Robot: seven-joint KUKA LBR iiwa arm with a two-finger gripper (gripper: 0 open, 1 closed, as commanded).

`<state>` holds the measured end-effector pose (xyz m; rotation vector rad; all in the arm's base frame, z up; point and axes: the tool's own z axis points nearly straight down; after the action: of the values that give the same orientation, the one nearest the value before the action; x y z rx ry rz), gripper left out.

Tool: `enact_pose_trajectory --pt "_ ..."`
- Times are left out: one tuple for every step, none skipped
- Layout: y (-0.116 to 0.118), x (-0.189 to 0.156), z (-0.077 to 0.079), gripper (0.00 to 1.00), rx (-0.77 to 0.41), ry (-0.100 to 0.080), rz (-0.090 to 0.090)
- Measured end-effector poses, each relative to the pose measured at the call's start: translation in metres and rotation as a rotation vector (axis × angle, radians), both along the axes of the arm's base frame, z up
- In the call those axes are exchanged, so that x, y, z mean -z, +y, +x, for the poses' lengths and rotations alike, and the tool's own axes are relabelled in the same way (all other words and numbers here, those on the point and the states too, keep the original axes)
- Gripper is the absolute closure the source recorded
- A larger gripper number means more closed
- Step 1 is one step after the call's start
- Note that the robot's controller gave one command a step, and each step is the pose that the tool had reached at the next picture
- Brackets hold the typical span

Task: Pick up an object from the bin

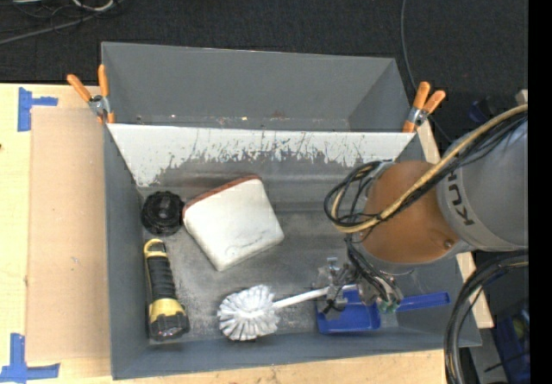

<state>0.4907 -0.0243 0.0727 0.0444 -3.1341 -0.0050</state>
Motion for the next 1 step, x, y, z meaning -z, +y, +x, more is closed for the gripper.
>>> enact_pose_trajectory --pt "0.0000 0.0000 0.0000 1.00 0.000 0.000 0.000"
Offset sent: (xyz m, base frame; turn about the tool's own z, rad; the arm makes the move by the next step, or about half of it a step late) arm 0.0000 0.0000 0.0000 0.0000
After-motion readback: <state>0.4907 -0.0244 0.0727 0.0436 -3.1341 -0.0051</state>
